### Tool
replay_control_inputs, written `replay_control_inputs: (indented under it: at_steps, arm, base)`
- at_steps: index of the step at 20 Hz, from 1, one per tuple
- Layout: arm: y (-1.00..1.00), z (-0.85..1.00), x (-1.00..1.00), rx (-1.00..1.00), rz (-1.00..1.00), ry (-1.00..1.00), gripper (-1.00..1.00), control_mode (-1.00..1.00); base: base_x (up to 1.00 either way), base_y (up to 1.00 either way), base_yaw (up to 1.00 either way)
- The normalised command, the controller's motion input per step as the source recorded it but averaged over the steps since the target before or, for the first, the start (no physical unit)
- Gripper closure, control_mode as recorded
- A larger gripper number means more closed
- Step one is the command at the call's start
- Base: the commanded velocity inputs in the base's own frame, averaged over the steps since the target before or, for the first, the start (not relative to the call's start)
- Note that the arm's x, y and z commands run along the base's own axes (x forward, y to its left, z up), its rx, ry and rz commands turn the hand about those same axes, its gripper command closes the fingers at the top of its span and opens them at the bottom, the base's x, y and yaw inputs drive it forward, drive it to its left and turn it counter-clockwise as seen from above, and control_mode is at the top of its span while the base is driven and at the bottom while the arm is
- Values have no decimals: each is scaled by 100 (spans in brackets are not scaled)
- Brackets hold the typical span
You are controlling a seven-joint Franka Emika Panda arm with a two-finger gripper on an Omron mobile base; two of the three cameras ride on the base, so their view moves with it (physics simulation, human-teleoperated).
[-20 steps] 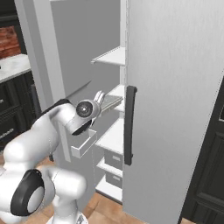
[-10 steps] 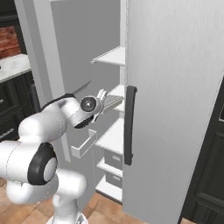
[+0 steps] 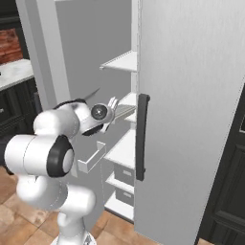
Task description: The ice cube tray has been filled with water. Take the tray and place it in the freezer to make ice. Close the freezer door after placing the tray.
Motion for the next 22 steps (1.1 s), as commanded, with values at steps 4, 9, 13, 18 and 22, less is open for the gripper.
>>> replay_control_inputs:
  at_steps: [4,9,13,18,22]
  arm:
    - [0,-8,35,0,0,0,100,-100]
    - [-3,-7,36,0,0,0,100,-100]
    - [-7,-9,38,0,0,0,100,-100]
    - [-12,-4,37,0,0,0,100,-100]
    - [-9,-4,39,0,0,0,100,-100]
  base:
    - [0,0,0]
    - [0,0,0]
    - [0,0,0]
    - [0,0,0]
    - [0,0,0]
